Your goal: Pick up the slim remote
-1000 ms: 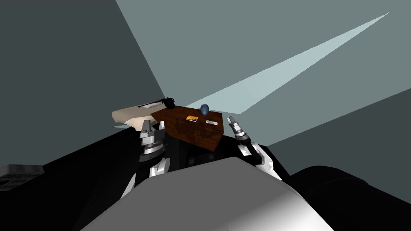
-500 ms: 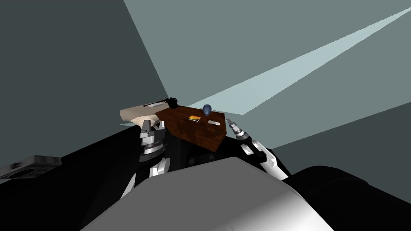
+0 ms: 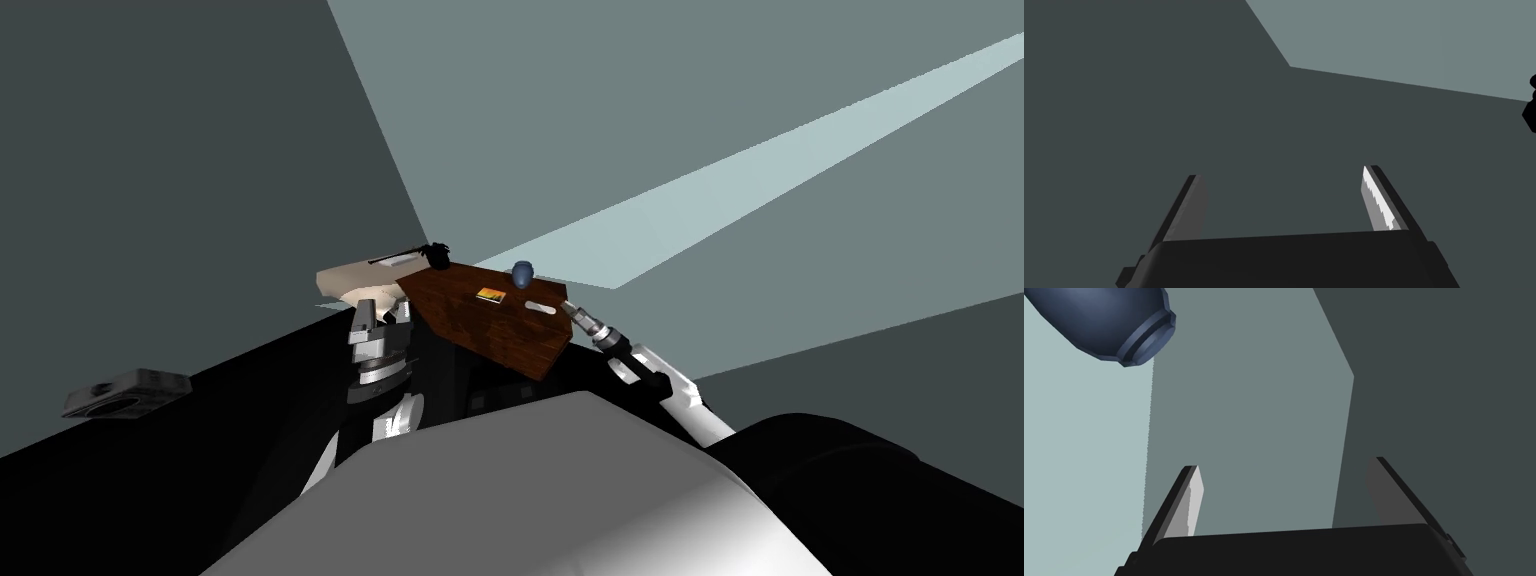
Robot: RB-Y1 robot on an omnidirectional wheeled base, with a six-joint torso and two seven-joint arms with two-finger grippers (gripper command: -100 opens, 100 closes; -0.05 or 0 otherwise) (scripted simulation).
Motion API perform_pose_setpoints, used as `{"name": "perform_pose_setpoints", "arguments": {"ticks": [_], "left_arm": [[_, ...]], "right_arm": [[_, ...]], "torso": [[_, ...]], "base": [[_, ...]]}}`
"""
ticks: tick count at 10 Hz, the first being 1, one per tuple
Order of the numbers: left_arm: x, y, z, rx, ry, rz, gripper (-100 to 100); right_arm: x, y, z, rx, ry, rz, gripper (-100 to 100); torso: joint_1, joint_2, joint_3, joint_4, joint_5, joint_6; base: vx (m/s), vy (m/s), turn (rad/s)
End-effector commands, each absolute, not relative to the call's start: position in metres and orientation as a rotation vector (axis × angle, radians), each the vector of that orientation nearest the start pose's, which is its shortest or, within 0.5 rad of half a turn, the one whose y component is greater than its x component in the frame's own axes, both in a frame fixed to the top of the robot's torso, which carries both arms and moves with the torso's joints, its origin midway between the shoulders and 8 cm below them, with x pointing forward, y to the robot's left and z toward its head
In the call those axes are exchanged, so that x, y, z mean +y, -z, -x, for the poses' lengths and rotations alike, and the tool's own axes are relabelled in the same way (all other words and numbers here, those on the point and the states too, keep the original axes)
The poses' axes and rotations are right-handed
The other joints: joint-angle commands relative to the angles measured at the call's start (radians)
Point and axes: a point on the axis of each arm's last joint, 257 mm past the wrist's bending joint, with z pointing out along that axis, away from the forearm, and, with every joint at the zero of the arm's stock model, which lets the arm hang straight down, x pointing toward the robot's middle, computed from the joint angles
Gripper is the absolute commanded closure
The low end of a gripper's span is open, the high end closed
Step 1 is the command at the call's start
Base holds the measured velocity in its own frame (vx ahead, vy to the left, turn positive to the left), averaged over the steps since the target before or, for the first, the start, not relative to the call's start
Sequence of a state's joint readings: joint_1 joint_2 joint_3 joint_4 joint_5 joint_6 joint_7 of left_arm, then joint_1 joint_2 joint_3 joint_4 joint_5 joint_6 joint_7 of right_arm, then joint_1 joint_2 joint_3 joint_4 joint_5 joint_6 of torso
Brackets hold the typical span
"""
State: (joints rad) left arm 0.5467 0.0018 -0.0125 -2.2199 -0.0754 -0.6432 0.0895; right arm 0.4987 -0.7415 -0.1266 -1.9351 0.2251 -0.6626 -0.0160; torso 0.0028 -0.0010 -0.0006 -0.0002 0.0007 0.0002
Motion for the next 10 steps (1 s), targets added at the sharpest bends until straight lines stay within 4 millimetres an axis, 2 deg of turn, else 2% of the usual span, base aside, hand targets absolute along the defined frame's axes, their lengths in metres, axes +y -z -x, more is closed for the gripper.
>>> {"name": "perform_pose_setpoints", "arguments": {"ticks": [1,2,3,4,5,6,7,8,9,10], "left_arm": [[0.267,-0.009,-0.329,0.616,1.352,0.608,0],[0.267,-0.009,-0.329,0.615,1.352,0.608,0],[0.267,-0.009,-0.329,0.616,1.352,0.608,0],[0.267,-0.009,-0.329,0.615,1.352,0.608,0],[0.267,-0.009,-0.329,0.616,1.352,0.608,0],[0.267,-0.009,-0.329,0.615,1.352,0.608,0],[0.267,-0.009,-0.329,0.616,1.352,0.608,0],[0.267,-0.009,-0.329,0.615,1.352,0.608,0],[0.267,-0.009,-0.329,0.616,1.352,0.608,0],[0.267,-0.009,-0.329,0.615,1.352,0.608,0]], "right_arm": [[-0.305,0.113,-0.371,1.450,-0.894,0.039,-100],[-0.305,0.112,-0.371,1.466,-0.887,0.065,-100],[-0.311,0.128,-0.371,1.520,-0.852,0.103,-100],[-0.312,0.128,-0.371,1.535,-0.845,0.127,-100],[-0.318,0.144,-0.369,1.588,-0.811,0.166,-100],[-0.320,0.144,-0.370,1.604,-0.801,0.190,-100],[-0.328,0.161,-0.367,1.658,-0.766,0.225,-100],[-0.330,0.160,-0.367,1.673,-0.756,0.253,-100],[-0.339,0.178,-0.363,1.728,-0.721,0.287,-100],[-0.341,0.176,-0.364,1.742,-0.711,0.314,-100]], "torso": [[0.000,0.000,0.000,0.000,0.000,0.000],[0.000,0.000,0.000,0.000,0.000,0.000],[0.000,0.000,0.000,0.000,0.000,0.000],[0.001,0.000,0.000,0.000,0.000,-0.001],[0.000,0.000,0.000,0.000,0.000,0.000],[0.000,-0.001,0.000,0.000,0.000,0.000],[0.000,-0.001,-0.001,0.000,0.000,0.000],[0.001,-0.001,-0.001,0.000,0.000,0.000],[0.001,-0.001,0.000,0.000,0.000,0.000],[0.001,-0.001,0.000,0.000,0.000,0.000]], "base": [[0.021,0.046,0.113],[0.018,0.043,0.057],[0.017,0.058,0.139],[0.014,0.047,0.064],[0.026,0.052,0.141],[0.032,0.045,0.055],[0.032,0.059,0.117],[0.023,0.052,0.081],[0.023,0.060,0.130],[0.021,0.051,0.078]]}}
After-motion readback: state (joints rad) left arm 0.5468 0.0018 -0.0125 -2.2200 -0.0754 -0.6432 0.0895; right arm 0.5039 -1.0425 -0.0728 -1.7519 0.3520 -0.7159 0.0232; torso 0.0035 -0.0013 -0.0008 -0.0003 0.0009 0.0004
